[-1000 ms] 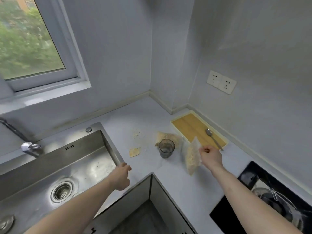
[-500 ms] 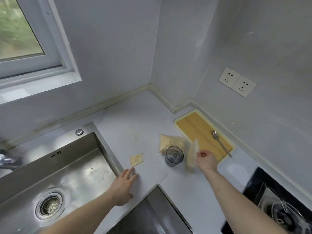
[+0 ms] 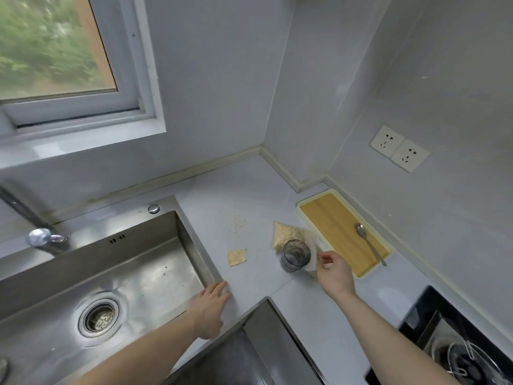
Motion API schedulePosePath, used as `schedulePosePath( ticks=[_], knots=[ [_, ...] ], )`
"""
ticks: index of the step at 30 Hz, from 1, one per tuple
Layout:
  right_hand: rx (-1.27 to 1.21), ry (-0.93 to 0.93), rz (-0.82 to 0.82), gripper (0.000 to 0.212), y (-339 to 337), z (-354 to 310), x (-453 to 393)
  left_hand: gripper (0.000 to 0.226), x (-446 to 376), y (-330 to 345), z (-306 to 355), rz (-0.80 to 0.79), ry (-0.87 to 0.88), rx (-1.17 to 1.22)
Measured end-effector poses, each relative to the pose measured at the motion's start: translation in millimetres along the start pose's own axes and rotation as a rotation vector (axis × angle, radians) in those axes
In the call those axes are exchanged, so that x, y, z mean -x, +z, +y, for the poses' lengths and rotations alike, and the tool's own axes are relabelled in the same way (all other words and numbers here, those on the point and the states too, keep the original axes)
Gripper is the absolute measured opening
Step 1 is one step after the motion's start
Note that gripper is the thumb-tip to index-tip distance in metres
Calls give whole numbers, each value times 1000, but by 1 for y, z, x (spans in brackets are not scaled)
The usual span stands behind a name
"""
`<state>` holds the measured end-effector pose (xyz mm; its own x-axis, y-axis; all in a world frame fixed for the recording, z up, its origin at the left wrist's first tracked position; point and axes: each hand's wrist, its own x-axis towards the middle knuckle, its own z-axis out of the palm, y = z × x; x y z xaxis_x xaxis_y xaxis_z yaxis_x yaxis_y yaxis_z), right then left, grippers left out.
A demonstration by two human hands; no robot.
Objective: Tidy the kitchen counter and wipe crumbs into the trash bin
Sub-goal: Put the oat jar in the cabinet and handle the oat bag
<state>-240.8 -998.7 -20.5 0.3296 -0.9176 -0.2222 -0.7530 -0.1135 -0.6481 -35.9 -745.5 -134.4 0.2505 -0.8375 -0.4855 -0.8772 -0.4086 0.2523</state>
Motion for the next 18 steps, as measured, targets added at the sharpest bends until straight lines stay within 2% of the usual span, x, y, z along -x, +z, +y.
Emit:
schedulePosePath(
  ticks=[3,9,15,18],
  knots=[
    [58,-142,-58,30,4,-10,38,77,36,-6,12,112,-37,122],
    [109,-428,-337,43,38,-28,144,69,152,13,17,340,-112,285],
    [105,-655,-584,51,81,-48,250,70,290,62,-13,448,-381,395],
    [152,-757,-655,55,106,-64,295,69,349,78,-26,506,-490,435]
  ],
)
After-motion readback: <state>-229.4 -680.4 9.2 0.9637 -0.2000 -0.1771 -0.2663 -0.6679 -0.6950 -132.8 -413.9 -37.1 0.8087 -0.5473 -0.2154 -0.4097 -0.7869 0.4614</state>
